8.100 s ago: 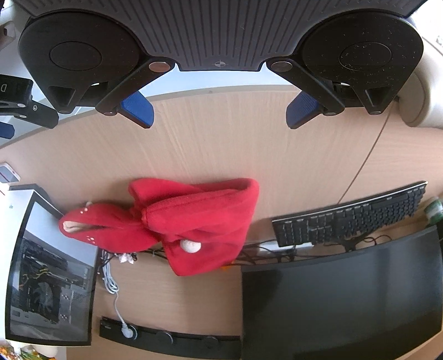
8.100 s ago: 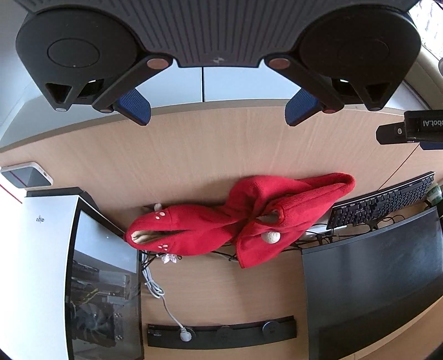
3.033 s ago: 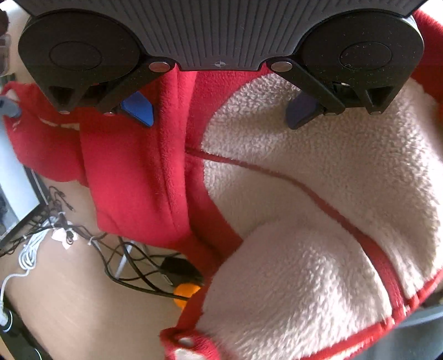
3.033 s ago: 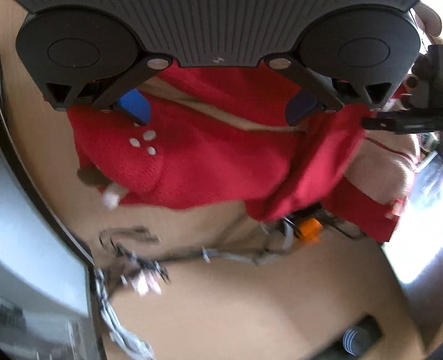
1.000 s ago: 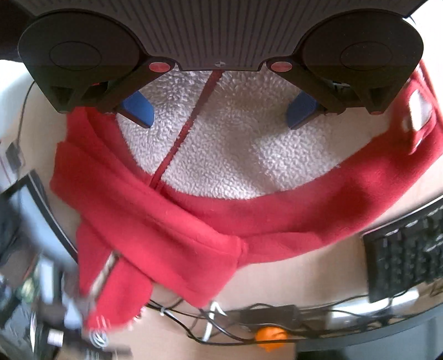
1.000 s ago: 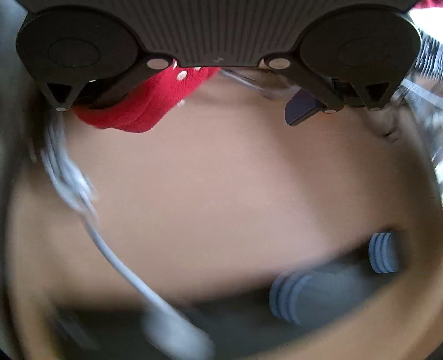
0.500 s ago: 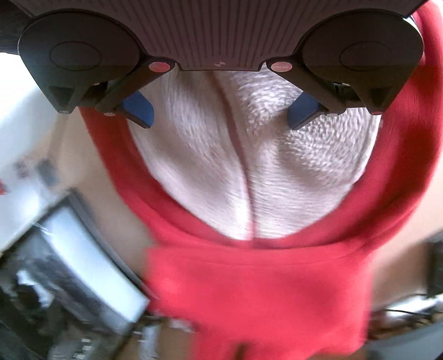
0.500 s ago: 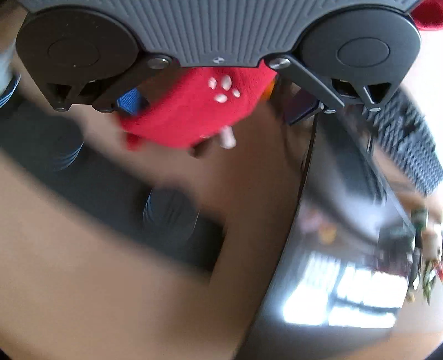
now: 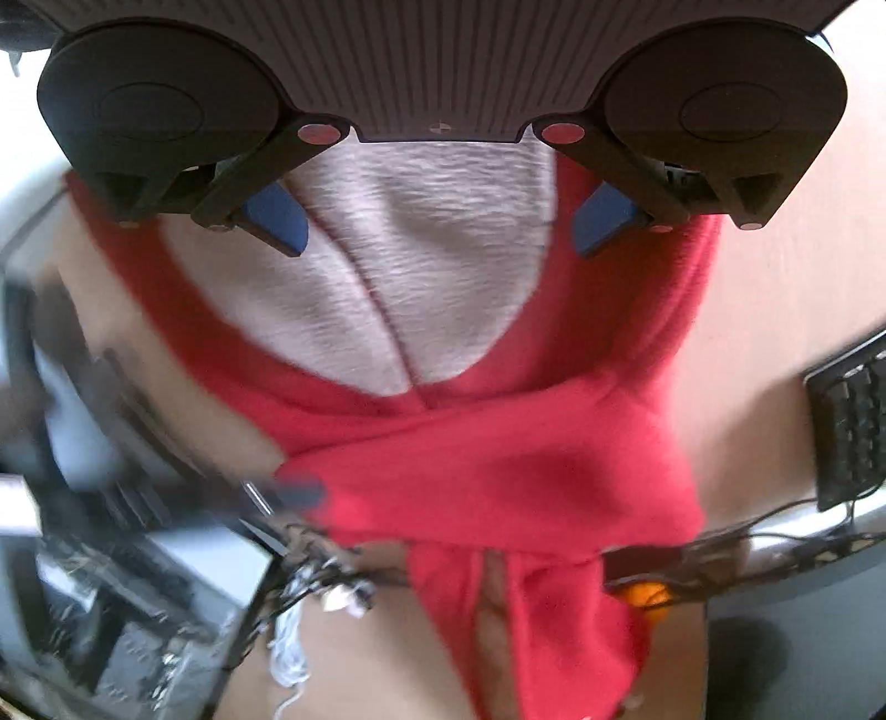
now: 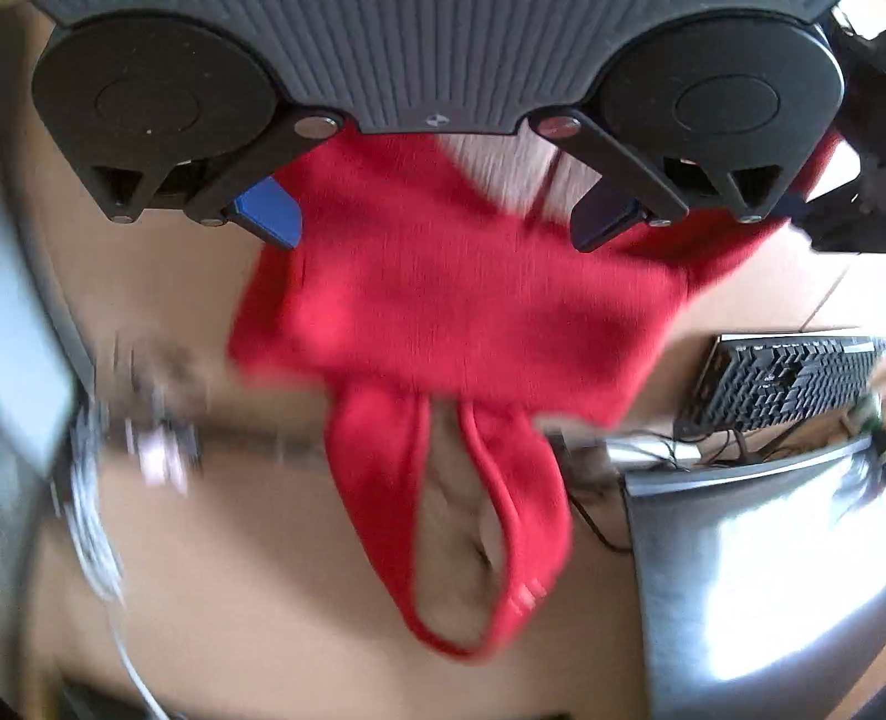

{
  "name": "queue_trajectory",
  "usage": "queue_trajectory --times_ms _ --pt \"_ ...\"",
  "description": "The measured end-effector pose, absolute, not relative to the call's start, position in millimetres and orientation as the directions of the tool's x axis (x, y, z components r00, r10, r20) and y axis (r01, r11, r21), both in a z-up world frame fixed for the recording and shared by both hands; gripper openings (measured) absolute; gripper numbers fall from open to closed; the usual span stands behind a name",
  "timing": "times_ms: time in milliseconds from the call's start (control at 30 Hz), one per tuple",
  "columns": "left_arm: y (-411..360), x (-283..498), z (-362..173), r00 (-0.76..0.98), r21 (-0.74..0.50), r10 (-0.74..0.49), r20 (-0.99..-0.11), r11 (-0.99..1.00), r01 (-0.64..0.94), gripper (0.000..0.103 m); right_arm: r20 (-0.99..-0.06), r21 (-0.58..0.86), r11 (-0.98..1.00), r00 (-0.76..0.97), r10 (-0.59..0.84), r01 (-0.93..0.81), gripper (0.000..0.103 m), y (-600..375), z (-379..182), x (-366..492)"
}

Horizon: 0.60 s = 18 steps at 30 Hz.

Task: Fold clothes

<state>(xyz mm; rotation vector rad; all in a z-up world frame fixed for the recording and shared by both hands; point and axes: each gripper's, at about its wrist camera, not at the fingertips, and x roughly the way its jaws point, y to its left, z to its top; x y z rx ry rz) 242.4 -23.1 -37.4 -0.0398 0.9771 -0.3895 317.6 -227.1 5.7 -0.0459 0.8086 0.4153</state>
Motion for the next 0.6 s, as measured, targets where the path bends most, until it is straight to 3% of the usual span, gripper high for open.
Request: queue_trajectory --times_ms 167,267,400,600 --pt "-28 226 -53 0.51 -0.107 -0.276 -0.815 0.936 0.336 0.103 -0.737 0.29 0.929 0.566 0.371 -0.231 0.103 -258 -39 280" --pt "-29 212 -55 0.502 -0.085 -0.261 -0.825 0.934 0.346 0.103 -0.7 0.257 0.929 0.612 0.369 -0.267 0.103 -256 -48 254" --pt "-19 190 -52 0.469 -0.134 -0.287 -0.835 0.933 0.333 0.103 -0.705 0.215 0.922 0.602 0.375 -0.322 0.103 -254 -53 228" --pt "-21 175 -46 0.464 -0.098 -0.269 -0.844 0.928 0.36 0.103 -0.735 0.102 0.921 0.595 0.324 -0.376 0.103 -238 -52 215"
